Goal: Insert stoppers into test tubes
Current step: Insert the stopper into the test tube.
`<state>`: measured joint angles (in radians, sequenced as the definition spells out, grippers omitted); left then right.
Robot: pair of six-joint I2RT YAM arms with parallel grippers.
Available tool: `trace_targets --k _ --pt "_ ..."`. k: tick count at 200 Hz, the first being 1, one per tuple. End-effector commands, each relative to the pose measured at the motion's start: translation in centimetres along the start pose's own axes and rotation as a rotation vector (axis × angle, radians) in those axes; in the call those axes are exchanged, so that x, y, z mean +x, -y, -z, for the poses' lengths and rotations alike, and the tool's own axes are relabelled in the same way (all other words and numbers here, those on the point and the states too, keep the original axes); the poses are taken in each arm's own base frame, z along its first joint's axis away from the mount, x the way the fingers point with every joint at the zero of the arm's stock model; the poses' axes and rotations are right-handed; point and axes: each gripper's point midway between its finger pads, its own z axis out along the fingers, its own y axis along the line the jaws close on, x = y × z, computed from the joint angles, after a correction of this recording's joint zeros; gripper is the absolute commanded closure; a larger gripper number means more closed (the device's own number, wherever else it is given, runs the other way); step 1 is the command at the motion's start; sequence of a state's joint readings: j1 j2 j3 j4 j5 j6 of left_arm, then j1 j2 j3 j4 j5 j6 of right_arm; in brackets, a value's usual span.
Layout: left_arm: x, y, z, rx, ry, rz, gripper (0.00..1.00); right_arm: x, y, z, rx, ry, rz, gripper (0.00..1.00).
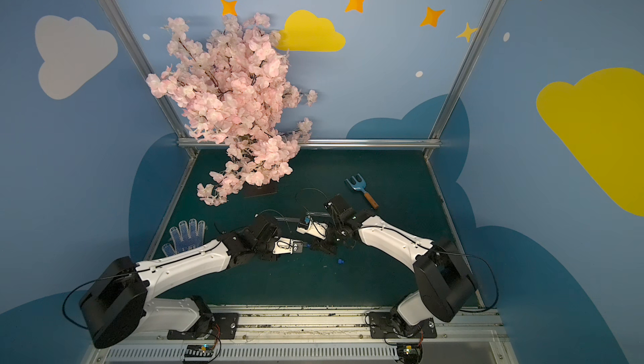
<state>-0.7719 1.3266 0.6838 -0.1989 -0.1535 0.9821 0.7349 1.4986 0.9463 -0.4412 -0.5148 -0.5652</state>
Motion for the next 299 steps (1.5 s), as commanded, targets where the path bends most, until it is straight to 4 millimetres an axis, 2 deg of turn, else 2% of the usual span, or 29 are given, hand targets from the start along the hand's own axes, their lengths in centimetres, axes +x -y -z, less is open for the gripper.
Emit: trace_targets --k 1,66,113,135,158,198,235,266,299 --pt "-0.8 -0.1 0.3 -0.015 0.038 -0.022 0.98 -0.7 -0.1 0.0 -0.013 0.004 0.013 0.9" --pt "-2.3 -1.2 1.4 -0.087 0.093 -0.16 0.98 -1.1 -0.2 -0.3 -0.035 0.0 0.002 0.92" --pt "-2.8 -0.8 1.2 -0.093 0.075 -0.268 0.98 -2.2 -0.6 0.1 -0.071 0.016 -0.028 0.93" --pt "-3.2 -0.6 1.1 -0.093 0.081 -0.3 0.98 -3.1 -0.8 0.5 -0.087 0.039 -0.045 0.97" --pt "-4.0 -0.6 1.3 -0.092 0.115 -0.282 0.98 -3.9 -0.9 0.7 -0.097 0.066 -0.058 1.0" --pt "-4.5 -0.2 1.5 -0.098 0.146 -0.279 0.98 -5.5 -1.1 1.1 -0.117 0.136 -0.076 1.0" --pt "-6.2 -0.7 2.8 -0.122 0.243 -0.216 0.98 -7.1 -0.8 1.5 -0.105 0.208 -0.101 1.0" --pt "-6.7 -0.1 3.3 -0.116 0.291 -0.242 0.98 -7.5 -0.8 1.4 -0.089 0.202 -0.082 1.0" --pt "-8.1 -0.1 4.4 -0.12 0.374 -0.225 0.98 -8.1 -1.1 1.2 -0.075 0.196 -0.049 1.0"
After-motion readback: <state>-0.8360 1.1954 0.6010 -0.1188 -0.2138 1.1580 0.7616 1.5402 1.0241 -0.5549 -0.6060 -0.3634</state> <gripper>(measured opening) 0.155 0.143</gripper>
